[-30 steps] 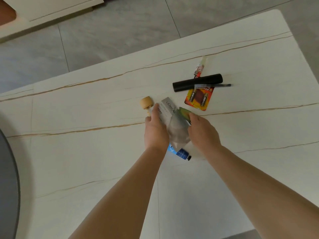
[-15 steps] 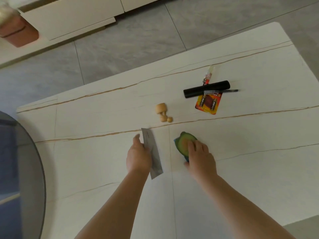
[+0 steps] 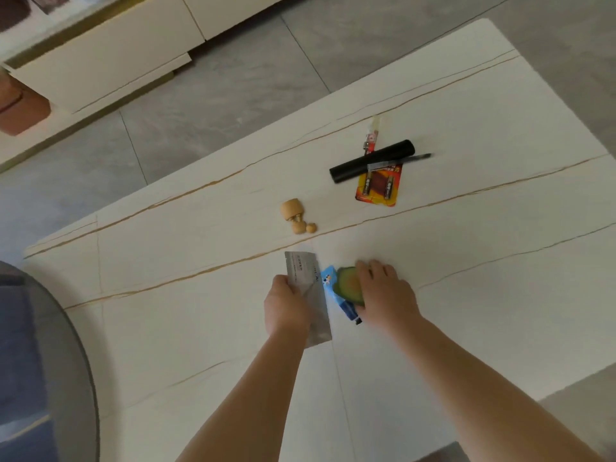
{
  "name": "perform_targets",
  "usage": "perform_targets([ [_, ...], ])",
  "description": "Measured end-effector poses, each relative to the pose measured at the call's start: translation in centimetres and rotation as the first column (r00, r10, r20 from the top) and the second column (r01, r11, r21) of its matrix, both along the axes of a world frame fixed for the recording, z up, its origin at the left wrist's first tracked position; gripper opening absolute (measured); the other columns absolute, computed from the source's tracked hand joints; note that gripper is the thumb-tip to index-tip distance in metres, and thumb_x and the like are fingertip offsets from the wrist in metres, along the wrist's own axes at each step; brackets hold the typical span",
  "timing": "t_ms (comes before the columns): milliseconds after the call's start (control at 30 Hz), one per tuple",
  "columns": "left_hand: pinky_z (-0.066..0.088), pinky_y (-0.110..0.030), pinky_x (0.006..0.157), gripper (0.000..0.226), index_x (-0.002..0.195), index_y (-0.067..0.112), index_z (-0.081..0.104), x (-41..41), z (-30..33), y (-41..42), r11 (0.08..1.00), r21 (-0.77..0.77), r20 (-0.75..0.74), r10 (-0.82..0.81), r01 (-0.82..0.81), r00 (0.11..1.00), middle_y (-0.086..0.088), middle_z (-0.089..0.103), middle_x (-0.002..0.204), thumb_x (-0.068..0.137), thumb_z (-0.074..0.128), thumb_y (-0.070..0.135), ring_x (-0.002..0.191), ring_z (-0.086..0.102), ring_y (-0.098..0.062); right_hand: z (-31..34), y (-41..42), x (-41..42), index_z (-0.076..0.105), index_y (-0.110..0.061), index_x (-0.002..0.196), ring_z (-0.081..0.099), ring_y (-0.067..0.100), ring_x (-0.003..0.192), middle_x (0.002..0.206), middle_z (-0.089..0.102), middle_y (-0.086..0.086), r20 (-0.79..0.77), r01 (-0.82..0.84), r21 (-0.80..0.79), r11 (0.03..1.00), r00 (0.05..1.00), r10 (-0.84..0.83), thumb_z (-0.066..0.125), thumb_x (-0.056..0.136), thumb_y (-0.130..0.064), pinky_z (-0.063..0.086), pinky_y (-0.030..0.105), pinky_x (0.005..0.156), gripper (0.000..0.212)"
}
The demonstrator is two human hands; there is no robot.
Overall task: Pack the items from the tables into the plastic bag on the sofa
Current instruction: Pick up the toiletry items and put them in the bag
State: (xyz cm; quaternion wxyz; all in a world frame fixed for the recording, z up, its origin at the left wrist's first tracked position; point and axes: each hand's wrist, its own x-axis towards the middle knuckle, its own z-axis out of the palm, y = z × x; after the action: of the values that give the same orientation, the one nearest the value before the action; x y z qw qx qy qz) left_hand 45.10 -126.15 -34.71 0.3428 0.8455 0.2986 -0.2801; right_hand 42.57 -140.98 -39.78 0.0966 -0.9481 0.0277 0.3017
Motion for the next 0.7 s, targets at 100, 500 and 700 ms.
perform_targets([
  [100,0.043,-0.033,0.067,0.018,0.109,0.013,0.048,0.3,-0.4,-0.2,0.999,0.036,-0.014,-0.020,0.020,1.000,-0.002,0.051,0.098,0.095,0.038,0.006,0.085,0.051,-0.024,-1.1,1.3,-0.3,0.018,-0.017,0.146,0.032,0.030,0.131,0.145,0.029,0.009,0.055,0.072,0.040,0.997,0.996,-0.074,0.061,0.079,-0.055,0.045,0.038,0.087,0.088],
  [500,0.040,-0.024,0.055,0.025,0.115,0.016,0.052,-0.1,-2.2,1.6,0.999,0.032,-0.012,0.016,-0.016,1.000,0.002,0.053,0.098,0.099,0.034,0.010,0.083,0.053,-0.020,-1.2,2.3,-0.2,0.020,-0.014,0.144,0.047,0.027,0.114,0.129,0.047,0.010,0.096,0.048,0.024,0.999,0.994,-0.050,0.056,0.089,-0.016,0.050,0.032,0.074,0.065],
  [700,0.045,-0.027,0.063,0.025,0.118,0.020,0.051,-1.0,-0.8,-0.4,0.999,-0.044,-0.011,0.002,-0.002,1.000,0.003,0.054,0.099,0.101,0.034,0.015,0.084,0.054,-0.017,0.1,0.0,-0.6,0.032,-0.018,0.135,0.046,0.023,0.114,0.127,0.045,0.006,0.053,0.087,0.056,0.995,0.995,-0.090,0.057,0.090,-0.017,0.048,0.030,0.078,0.052],
])
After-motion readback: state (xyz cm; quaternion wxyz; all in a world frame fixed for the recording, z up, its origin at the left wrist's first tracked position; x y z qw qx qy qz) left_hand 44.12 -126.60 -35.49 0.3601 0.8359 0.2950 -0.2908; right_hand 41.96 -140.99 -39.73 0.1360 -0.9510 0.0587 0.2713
